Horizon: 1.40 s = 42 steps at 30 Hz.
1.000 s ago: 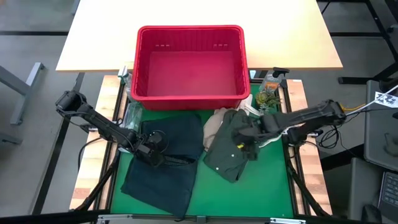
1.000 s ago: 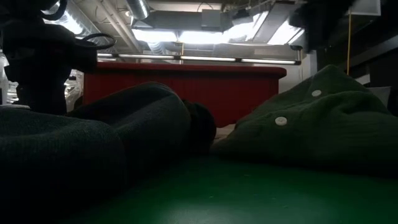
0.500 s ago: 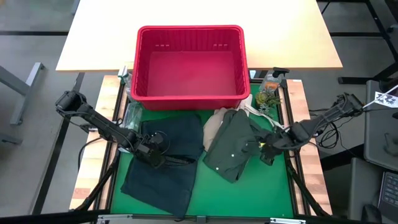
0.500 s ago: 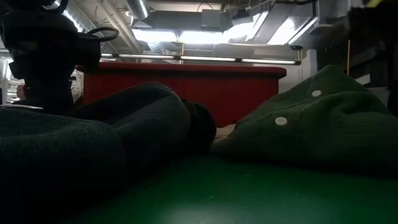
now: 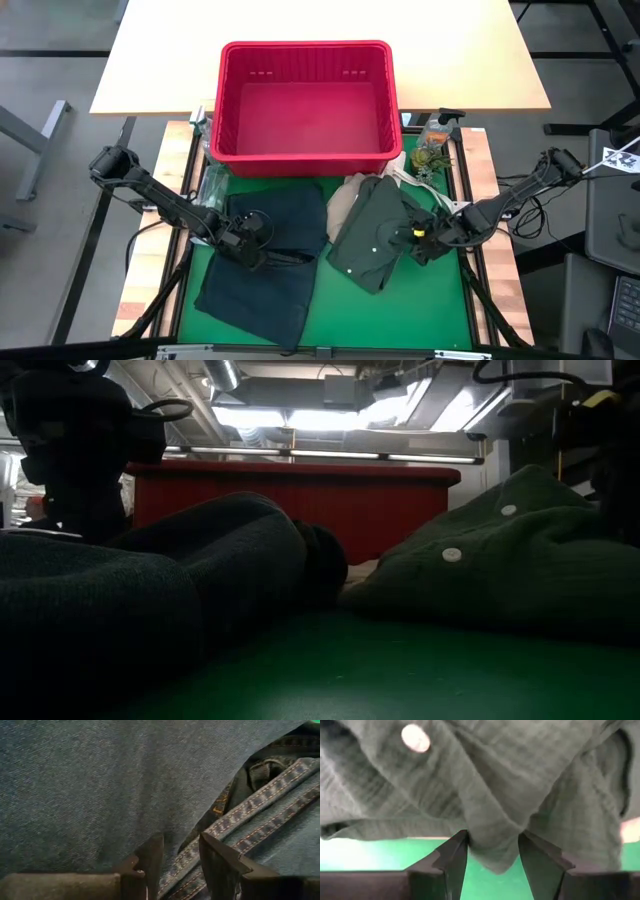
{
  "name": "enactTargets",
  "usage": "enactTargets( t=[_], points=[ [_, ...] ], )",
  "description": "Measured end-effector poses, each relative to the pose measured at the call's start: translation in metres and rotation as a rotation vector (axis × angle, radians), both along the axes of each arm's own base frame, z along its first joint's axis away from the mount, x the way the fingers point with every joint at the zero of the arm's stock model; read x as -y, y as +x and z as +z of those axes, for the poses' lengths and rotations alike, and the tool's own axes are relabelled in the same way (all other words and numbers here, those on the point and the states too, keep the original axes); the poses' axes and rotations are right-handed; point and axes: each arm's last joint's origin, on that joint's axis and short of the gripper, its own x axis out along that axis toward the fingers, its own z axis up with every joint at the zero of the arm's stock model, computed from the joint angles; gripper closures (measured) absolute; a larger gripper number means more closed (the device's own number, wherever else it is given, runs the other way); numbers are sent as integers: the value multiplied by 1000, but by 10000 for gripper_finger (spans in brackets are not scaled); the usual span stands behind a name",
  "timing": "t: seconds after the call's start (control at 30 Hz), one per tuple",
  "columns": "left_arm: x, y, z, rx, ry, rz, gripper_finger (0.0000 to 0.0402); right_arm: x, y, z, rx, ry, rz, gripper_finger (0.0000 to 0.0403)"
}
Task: Fold laundry
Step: Adjust the folded green polo shirt
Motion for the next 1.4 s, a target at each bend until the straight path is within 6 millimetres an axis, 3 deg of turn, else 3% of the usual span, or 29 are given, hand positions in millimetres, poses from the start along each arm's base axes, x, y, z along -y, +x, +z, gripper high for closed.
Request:
enactTargets(
  t=[0.13,0.23,0.43,0.5,0.7,0.9,1.13,1.4],
  points=[
    [0,0,0,1,0,0,280,1,1,0,18,-45,-16,228],
    [0,0,0,1,0,0,280,1,1,0,22,-48,-19,251],
    [0,0,0,1,0,0,280,-1,7,5,76,-84,55,373],
    [0,0,0,2,0,0,280,-1,10,13,103,-136,93,392],
    [0,0,0,5,-2,0,280,2,15,43,139,-449,238,366],
    [1,1,1,15,-7,1,280,7,16,51,64,-803,415,385],
    [1,3,2,31,-15,1,280,7,15,50,36,-815,462,387],
    [1,3,2,32,-15,0,280,11,8,46,-60,-844,499,341]
  ],
)
